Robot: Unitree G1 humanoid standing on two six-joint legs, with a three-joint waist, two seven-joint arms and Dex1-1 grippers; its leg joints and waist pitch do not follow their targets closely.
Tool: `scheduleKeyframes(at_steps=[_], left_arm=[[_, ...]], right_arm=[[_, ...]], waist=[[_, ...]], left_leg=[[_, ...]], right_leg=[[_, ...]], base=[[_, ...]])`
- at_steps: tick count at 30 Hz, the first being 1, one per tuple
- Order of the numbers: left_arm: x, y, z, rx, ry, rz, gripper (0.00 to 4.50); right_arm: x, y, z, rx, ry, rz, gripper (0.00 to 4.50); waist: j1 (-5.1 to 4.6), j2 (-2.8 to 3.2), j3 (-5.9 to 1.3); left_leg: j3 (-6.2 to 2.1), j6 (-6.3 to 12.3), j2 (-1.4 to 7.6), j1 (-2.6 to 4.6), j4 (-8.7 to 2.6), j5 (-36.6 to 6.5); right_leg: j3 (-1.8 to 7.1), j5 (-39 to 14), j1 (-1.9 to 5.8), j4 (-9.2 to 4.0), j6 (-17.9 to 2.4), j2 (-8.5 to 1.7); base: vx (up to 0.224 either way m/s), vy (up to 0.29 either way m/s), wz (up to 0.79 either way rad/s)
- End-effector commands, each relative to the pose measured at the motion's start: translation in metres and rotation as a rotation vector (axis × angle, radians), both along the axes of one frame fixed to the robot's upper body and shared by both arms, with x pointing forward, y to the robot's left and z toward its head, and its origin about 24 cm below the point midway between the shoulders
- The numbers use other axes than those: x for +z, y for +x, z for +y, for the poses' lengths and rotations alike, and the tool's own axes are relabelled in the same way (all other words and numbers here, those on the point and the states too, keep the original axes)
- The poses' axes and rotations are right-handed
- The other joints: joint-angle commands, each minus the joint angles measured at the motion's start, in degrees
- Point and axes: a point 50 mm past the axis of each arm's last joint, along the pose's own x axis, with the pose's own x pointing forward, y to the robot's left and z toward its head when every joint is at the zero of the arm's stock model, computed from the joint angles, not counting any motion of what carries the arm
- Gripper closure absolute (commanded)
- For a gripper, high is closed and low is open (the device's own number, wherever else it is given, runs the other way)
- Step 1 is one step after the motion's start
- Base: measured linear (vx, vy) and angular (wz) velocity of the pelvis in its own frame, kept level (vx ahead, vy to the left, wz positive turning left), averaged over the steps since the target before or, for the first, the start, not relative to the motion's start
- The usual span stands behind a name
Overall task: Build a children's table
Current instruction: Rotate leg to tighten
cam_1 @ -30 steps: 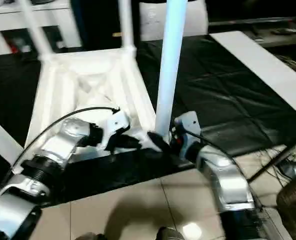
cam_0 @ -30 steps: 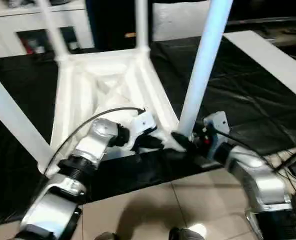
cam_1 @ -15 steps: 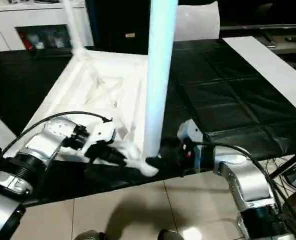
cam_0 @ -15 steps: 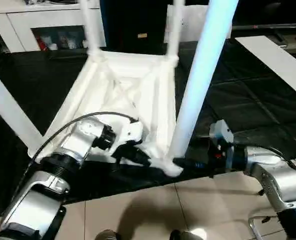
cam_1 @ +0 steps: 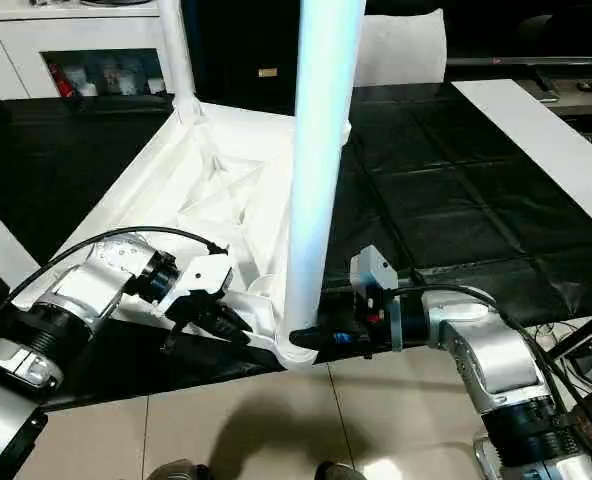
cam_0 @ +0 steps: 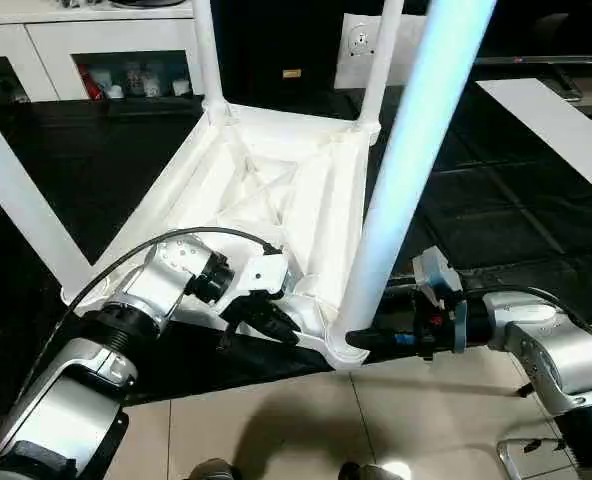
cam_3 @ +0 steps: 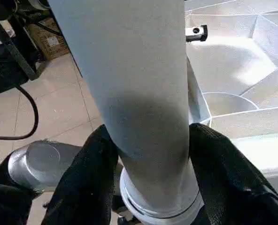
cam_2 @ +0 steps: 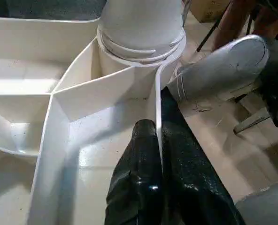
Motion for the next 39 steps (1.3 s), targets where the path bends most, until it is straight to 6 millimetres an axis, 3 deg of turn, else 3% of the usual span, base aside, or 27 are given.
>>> scheduleKeyframes(at_steps=[1,9,14,16,18,20,21,23,24,27,28,30,31,32,35,36,39], left_arm=[[0.0,-0.005,-0.009,-0.113,0.035,0.018,4.5],[0.002,-0.001,-0.013,-0.039,-0.01,0.036,4.5],[0.004,0.008,-0.022,0.12,-0.065,0.022,4.5],[0.006,0.013,-0.034,0.232,-0.118,0.02,4.5],[0.006,0.016,-0.044,0.313,-0.155,0.023,4.5],[0.007,0.018,-0.054,0.385,-0.184,0.016,4.5],[0.008,0.018,-0.056,0.402,-0.19,0.014,4.5],[0.009,0.022,-0.065,0.484,-0.216,0.008,4.5],[0.011,0.026,-0.072,0.561,-0.236,-0.005,4.5],[0.016,0.032,-0.088,0.692,-0.284,-0.018,4.5],[0.016,0.032,-0.089,0.699,-0.288,-0.017,4.5],[0.017,0.032,-0.091,0.702,-0.292,-0.021,4.5],[0.017,0.031,-0.091,0.692,-0.294,-0.022,4.5],[0.018,0.031,-0.091,0.685,-0.294,-0.025,4.5],[0.017,0.03,-0.087,0.67,-0.295,-0.036,4.5],[0.017,0.029,-0.085,0.669,-0.292,-0.039,4.5],[0.014,0.027,-0.076,0.669,-0.284,-0.037,4.5]], right_arm=[[0.004,0.001,0.0,0.02,-0.004,0.0,2.45],[0.006,-0.001,0.009,-0.021,0.061,0.043,2.55],[0.003,0.003,0.021,-0.157,0.054,0.014,2.55],[-0.001,0.012,0.031,-0.319,0.052,0.0,2.55],[-0.004,0.018,0.04,-0.427,0.075,0.022,2.55],[-0.004,0.021,0.052,-0.496,0.102,0.046,2.55],[-0.004,0.021,0.055,-0.511,0.107,0.051,2.55],[-0.005,0.026,0.065,-0.578,0.114,0.069,2.56],[-0.006,0.03,0.074,-0.643,0.113,0.083,2.56],[-0.004,0.044,0.094,-0.804,0.144,0.118,2.56],[-0.003,0.045,0.097,-0.803,0.162,0.126,2.56],[0.0,0.046,0.101,-0.794,0.172,0.11,2.56],[0.002,0.046,0.102,-0.776,0.177,0.083,2.56],[0.003,0.045,0.102,-0.77,0.177,0.062,2.0],[0.004,0.046,0.096,-0.795,0.18,0.025,1.86],[0.003,0.046,0.092,-0.811,0.179,0.013,1.8],[0.004,0.046,0.077,-0.821,0.179,-0.026,1.41]], waist=[[-0.29,-0.54,-4.24],[-0.35,-0.62,-4.04],[-0.85,-0.58,-3.52],[-1.52,-0.9,-3.29],[-2.27,-0.71,-3.27],[-3.47,-0.99,-3.05],[-4.09,-0.89,-3.14],[-4.91,-0.88,-3.32],[-5.64,-0.84,-3.23],[-6.72,-0.8,-3.16],[-6.79,-0.9,-3.39],[-6.81,-0.64,-3.37],[-6.76,-0.64,-3.6],[-6.63,-0.52,-3.7],[-6.4,-0.56,-3.95],[-6.14,-0.43,-4.01],[-5.87,-0.49,-3.98]], left_leg=[[0.15,3.13,2.22,0.6,-4.34,-12.7],[0.12,2.8,2.21,0.63,-4.46,-13.1],[-0.3,0.74,1.93,0.71,-4.86,-17.8],[-0.39,-0.16,1.73,0.68,-4.9,-19.4],[-0.73,-1.18,1.4,0.84,-4.74,-20.9],[-1.14,-1.42,1.27,-0.11,-4.98,-21.7],[-1.24,-1.4,1.11,0.41,-4.7,-23.1],[-1.25,-0.37,1.0,0.25,-4.6,-22.6],[-1.14,-0.32,1.05,0.12,-4.59,-22.8],[-1.1,-0.21,0.76,0.33,-4.33,-23.3],[-1.1,-0.04,0.57,0.58,-4.14,-23.3],[-1.13,0.84,0.85,0.35,-4.52,-22.3],[-1.01,1.35,1.02,0.25,-4.7,-21.4],[-0.99,1.54,1.12,0.14,-4.8,-20.5],[-0.53,2.78,1.32,-0.11,-4.84,-16.5],[-0.3,3.37,1.3,-0.03,-4.76,-15.5],[-0.18,3.82,1.19,-0.21,-4.74,-14.8]], right_leg=[[2.5,-18.5,3.25,-2.75,-12.7,-1.89],[2.51,-19.8,3.22,-2.94,-12.1,-1.82],[2.31,-27.8,2.95,-3.89,-9.3,-1.95],[2.12,-31.3,2.66,-4.31,-7.8,-1.81],[1.65,-35.9,2.47,-4.89,-5.8,-1.93],[1.1,-38.0,2.95,-5.15,-3.8,-1.75],[0.76,-39.8,2.53,-5.84,-3.0,-1.85],[0.85,-38.1,2.7,-5.98,-3.4,-1.86],[0.85,-37.3,2.24,-5.82,-4.3,-1.61],[0.65,-38.3,1.9,-6.12,-4.4,-1.53],[0.37,-39.1,2.02,-6.53,-3.7,-1.48],[0.73,-36.0,2.27,-6.2,-4.3,-1.43],[1.05,-32.7,2.46,-5.89,-5.1,-1.35],[1.23,-30.7,2.6,-5.61,-5.8,-1.4],[1.89,-21.4,2.92,-4.45,-9.8,-1.3],[1.94,-20.0,3.04,-4.35,-10.9,-1.4],[1.91,-21.1,3.28,-4.38,-10.6,-1.38]], base=[[0.0,0.0,0.0],[0.0,0.0,0.0],[0.0,0.0,0.0],[0.0,0.0,0.0],[0.0,0.0,0.0],[0.0,0.0,0.0],[0.0,0.0,0.0],[0.0,0.0,0.0],[0.0,0.0,0.0],[0.0,0.0,0.0],[0.0,0.0,0.0],[0.0,0.0,0.0],[0.0,0.0,0.0],[0.0,0.0,0.0],[0.0,0.0,0.0],[0.0,0.0,0.0],[0.0,0.0,0.0]])
